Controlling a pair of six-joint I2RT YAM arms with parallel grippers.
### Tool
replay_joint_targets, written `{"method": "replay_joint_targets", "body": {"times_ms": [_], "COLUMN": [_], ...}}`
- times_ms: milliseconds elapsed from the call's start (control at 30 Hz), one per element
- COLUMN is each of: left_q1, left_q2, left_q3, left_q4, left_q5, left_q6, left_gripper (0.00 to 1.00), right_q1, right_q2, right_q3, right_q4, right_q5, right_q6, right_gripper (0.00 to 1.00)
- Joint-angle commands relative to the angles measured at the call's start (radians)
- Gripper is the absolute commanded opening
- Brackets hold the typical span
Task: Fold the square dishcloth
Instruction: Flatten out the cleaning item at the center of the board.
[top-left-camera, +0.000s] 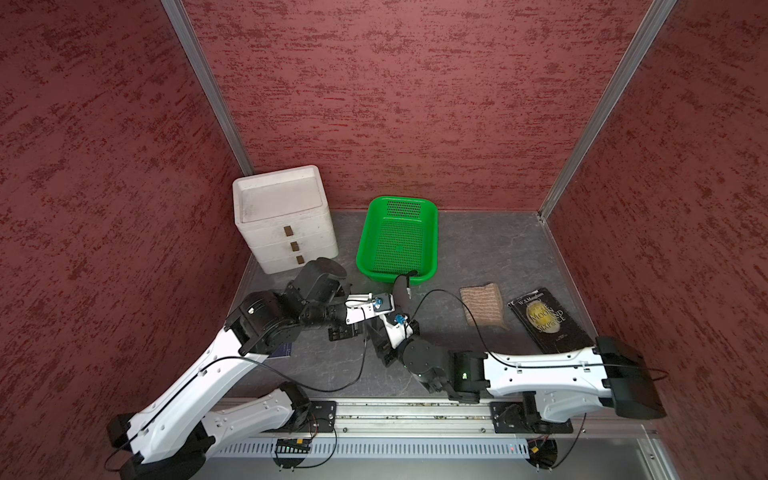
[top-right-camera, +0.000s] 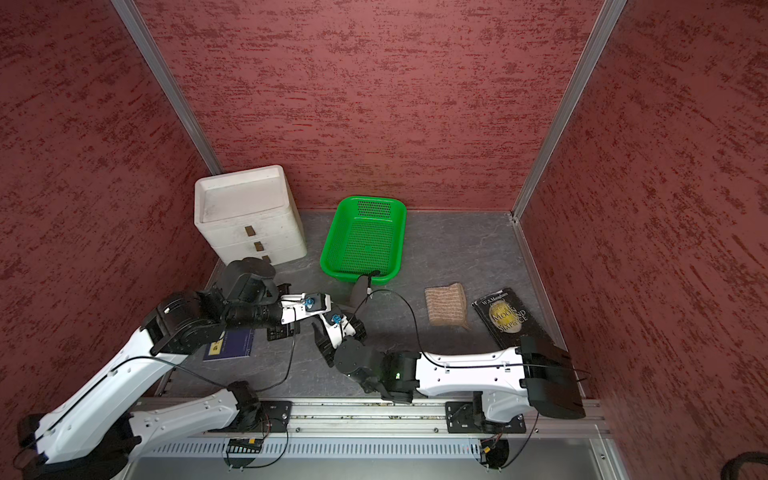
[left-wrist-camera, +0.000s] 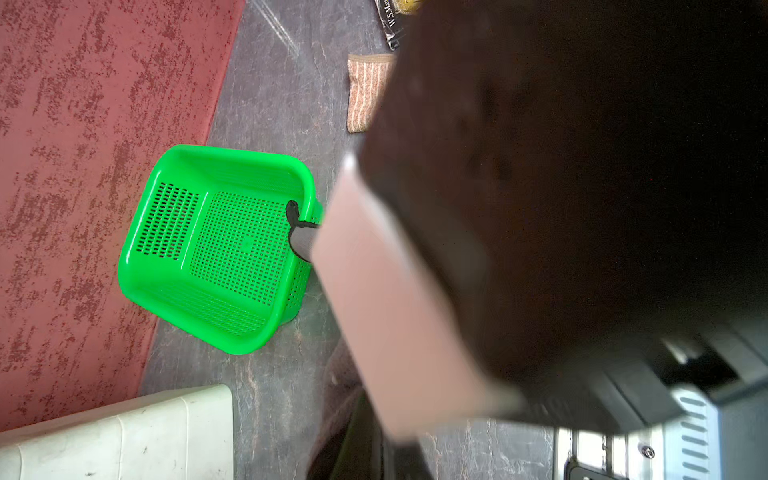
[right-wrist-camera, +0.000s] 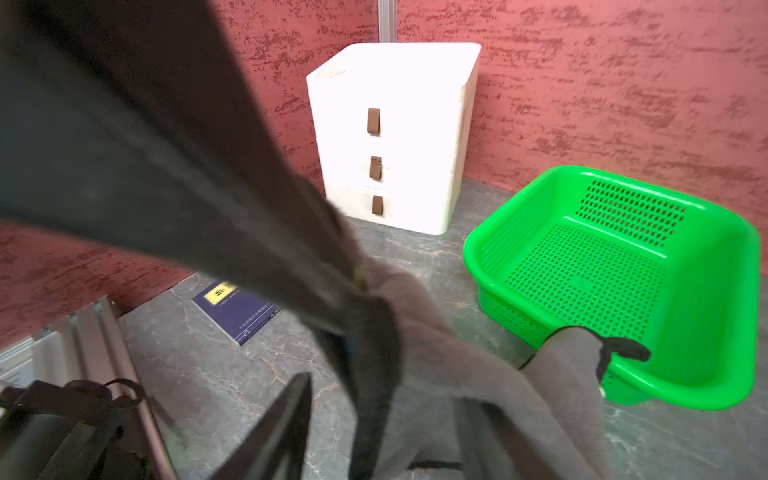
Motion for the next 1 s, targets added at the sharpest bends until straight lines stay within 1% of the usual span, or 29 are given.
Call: {"method": "replay_joint_targets", "body": {"times_ms": [0, 67, 133, 233, 367, 533, 600, 633, 733, 767, 833, 900, 933, 967], "left_q1": [0.034, 0.049, 0.055, 0.055, 0.063, 0.079, 0.096, 0.117, 0.19, 0.214, 0.252, 0.271, 0.278, 0.284], "left_q2": [-0.013, -0.017, -0.021, -0.026, -0.031, -0.039, -0.042, -0.048, -0.049, -0.045, -0.034, -0.023, -0.019, -0.014], "left_q3": [-0.022, -0.029, -0.031, -0.026, -0.025, -0.036, -0.062, -0.088, -0.165, -0.19, -0.252, -0.294, -0.312, -0.326], "left_q4": [-0.04, -0.041, -0.042, -0.044, -0.051, -0.058, -0.046, -0.026, 0.059, 0.094, 0.146, 0.199, 0.219, 0.233], "left_q5": [0.052, 0.056, 0.073, 0.091, 0.105, 0.095, 0.083, 0.076, 0.08, 0.085, 0.112, 0.136, 0.164, 0.198], "left_q6": [0.027, 0.033, 0.032, 0.028, 0.028, 0.034, 0.047, 0.056, 0.059, 0.048, 0.026, -0.002, -0.017, -0.031], "left_gripper": [0.0, 0.0, 0.0, 0.0, 0.0, 0.01, 0.1, 0.17, 0.32, 0.33, 0.35, 0.35, 0.33, 0.27], "right_q1": [-0.012, -0.013, -0.015, -0.015, -0.016, -0.016, -0.016, -0.016, -0.021, -0.026, -0.033, -0.036, -0.037, -0.037], "right_q2": [-0.089, -0.121, -0.137, -0.146, -0.157, -0.148, -0.165, -0.191, -0.259, -0.278, -0.302, -0.305, -0.303, -0.299], "right_q3": [-0.052, -0.069, -0.066, -0.063, -0.068, -0.082, -0.087, -0.086, -0.075, -0.071, -0.055, -0.045, -0.042, -0.041], "right_q4": [-0.022, -0.061, -0.126, -0.169, -0.205, -0.224, -0.239, -0.261, -0.321, -0.346, -0.403, -0.453, -0.474, -0.489], "right_q5": [0.064, 0.081, 0.123, 0.16, 0.169, 0.106, 0.089, 0.097, 0.099, 0.095, 0.086, 0.085, 0.084, 0.085], "right_q6": [0.058, 0.074, 0.095, 0.095, 0.102, 0.103, 0.093, 0.084, 0.044, 0.038, 0.039, 0.051, 0.06, 0.067], "right_gripper": [0.41, 0.33, 0.2, 0.01, 0.0, 0.0, 0.0, 0.0, 0.0, 0.0, 0.0, 0.0, 0.0, 0.0]}}
